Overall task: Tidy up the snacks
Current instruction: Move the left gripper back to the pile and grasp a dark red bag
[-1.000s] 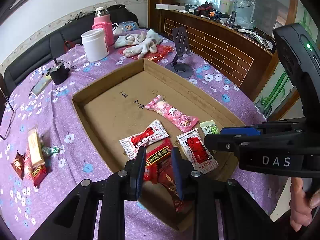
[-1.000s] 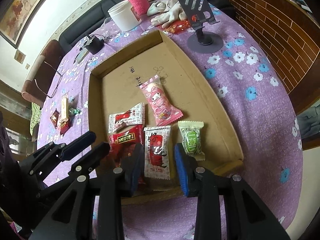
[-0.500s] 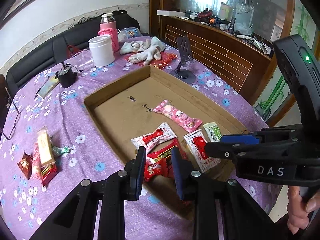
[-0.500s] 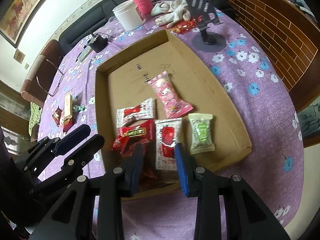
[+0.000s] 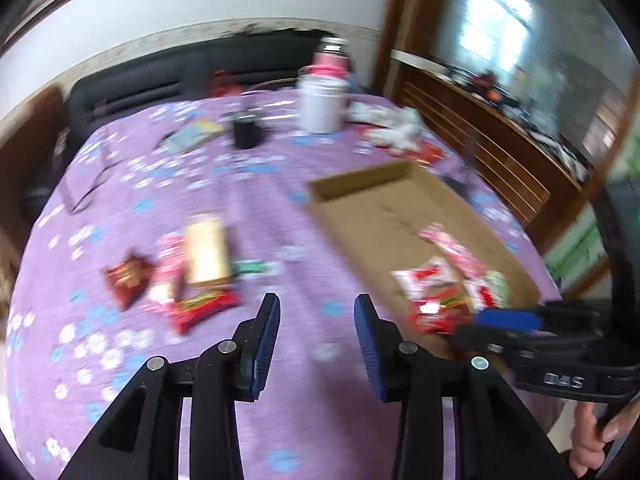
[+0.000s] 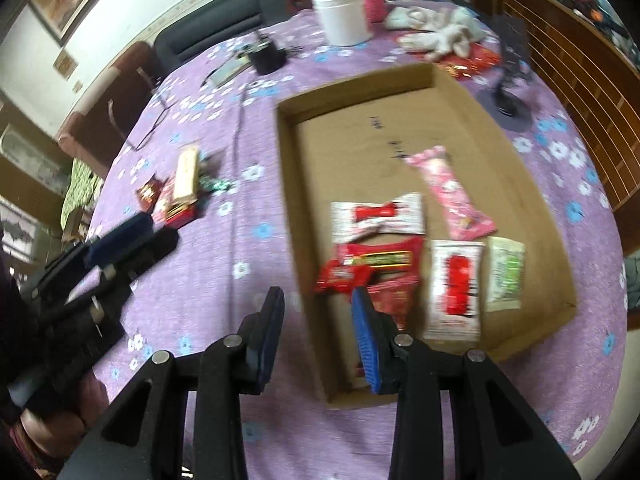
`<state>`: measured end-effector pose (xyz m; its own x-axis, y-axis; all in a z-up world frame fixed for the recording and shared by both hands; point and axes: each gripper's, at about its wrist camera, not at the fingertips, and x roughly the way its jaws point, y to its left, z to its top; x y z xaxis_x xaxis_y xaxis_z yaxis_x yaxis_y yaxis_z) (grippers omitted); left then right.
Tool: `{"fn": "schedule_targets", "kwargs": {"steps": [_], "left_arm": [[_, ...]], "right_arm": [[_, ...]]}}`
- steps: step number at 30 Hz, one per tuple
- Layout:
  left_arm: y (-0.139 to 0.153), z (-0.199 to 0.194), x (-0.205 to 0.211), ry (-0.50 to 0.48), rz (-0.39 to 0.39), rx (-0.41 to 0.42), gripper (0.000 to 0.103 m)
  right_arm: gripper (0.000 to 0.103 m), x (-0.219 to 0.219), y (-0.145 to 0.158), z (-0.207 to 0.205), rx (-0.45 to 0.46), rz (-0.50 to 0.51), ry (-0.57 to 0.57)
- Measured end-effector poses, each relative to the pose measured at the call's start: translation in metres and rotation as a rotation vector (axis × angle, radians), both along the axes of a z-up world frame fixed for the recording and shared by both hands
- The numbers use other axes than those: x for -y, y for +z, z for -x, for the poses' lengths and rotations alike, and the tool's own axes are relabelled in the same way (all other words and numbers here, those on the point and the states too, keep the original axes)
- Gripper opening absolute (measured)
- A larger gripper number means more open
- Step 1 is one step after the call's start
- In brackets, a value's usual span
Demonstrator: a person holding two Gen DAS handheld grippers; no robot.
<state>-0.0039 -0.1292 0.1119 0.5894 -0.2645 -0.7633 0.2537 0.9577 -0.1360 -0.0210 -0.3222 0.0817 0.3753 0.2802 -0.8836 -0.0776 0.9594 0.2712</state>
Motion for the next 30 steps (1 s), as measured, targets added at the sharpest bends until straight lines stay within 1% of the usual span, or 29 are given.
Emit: {"fn": "schedule_targets", "kwargs": {"steps": [2,4,5,7,10,12,13,14,17,20,21,22,23,24,25,27,30], "left_arm": [[-0.003,-0.008,-0.037,0.069,0.01,-0.012,0.049],[-0.009,-0.015,-0.074,0.149,0.023,-0.026,0.053],[-0.014,-0.021,-0.099,0.196,0.031,-0.045,0.054],[-0.023,-0.029,-0.133,0.269,0.048,-0.077,0.054],[-0.034,-0.043,-0.168,0.335,0.104,-0.115,0.054],[-0.039,-0.054,-0.181,0.343,0.138,-0.123,0.055],[-0.043,-0.062,-0.184,0.329,0.153,-0.128,0.063],[-0.046,-0.067,-0.183,0.321,0.15,-0.136,0.07],[-0.057,-0.086,-0.179,0.286,0.15,-0.153,0.07],[-0.07,-0.104,-0.172,0.246,0.144,-0.195,0.07],[-0.075,-0.109,-0.169,0.239,0.126,-0.198,0.07],[-0.078,-0.113,-0.165,0.23,0.108,-0.195,0.07],[-0.083,-0.117,-0.161,0.214,0.108,-0.197,0.069],[-0.089,-0.12,-0.157,0.207,0.103,-0.204,0.054],[-0.092,-0.123,-0.155,0.203,0.099,-0.21,0.044],[-0.092,-0.12,-0.153,0.216,0.096,-0.169,0.042],[-0.089,-0.11,-0.153,0.227,0.082,-0.132,0.039]], "right_arm": [[0.034,-0.01,0.0,0.001,0.001,0.006,0.018],[0.034,-0.018,-0.001,0.003,0.003,0.008,0.035],[0.034,-0.022,-0.001,0.004,0.004,0.013,0.04],[0.034,-0.028,-0.002,0.006,0.009,0.021,0.047],[0.035,-0.034,-0.004,0.009,0.009,0.033,0.044],[0.035,-0.036,-0.007,0.011,0.002,0.033,0.038],[0.035,-0.037,-0.008,0.011,-0.002,0.035,0.035],[0.035,-0.037,-0.009,0.012,-0.005,0.038,0.03],[0.036,-0.038,-0.011,0.012,-0.012,0.042,0.016],[0.036,-0.04,-0.012,0.011,-0.02,0.052,0.008],[0.036,-0.041,-0.013,0.011,-0.024,0.055,0.009],[0.036,-0.043,-0.013,0.009,-0.027,0.058,0.011],[0.036,-0.044,-0.013,0.007,-0.029,0.058,0.013],[0.036,-0.046,-0.012,0.004,-0.029,0.056,0.016],[0.036,-0.049,-0.01,0.0,-0.03,0.051,0.02],[0.036,-0.055,-0.007,-0.009,-0.03,0.04,0.027],[0.036,-0.072,-0.001,-0.032,-0.027,0.015,0.055]]}}
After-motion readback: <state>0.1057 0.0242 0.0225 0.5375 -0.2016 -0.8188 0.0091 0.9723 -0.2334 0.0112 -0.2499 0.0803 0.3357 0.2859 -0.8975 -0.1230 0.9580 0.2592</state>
